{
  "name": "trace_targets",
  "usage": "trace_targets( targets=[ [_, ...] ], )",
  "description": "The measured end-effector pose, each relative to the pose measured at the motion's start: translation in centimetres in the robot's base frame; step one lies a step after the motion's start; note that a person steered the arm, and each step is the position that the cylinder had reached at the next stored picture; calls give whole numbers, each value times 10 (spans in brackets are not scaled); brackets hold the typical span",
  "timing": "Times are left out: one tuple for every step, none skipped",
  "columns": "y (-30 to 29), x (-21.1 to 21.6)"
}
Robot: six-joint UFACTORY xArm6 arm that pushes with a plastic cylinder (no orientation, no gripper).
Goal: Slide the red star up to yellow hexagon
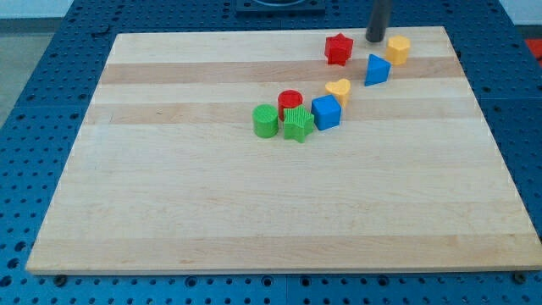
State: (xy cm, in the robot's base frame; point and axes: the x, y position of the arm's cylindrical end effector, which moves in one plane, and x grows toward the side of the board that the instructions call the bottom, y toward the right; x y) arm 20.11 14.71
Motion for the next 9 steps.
trace_targets(
  targets=[
    [-31,-8],
    [-76,9],
    [-93,37],
    [-87,61],
    [-58,64],
    [-28,64],
    [-29,59],
    [-36,46],
    [-26,25]
  ],
)
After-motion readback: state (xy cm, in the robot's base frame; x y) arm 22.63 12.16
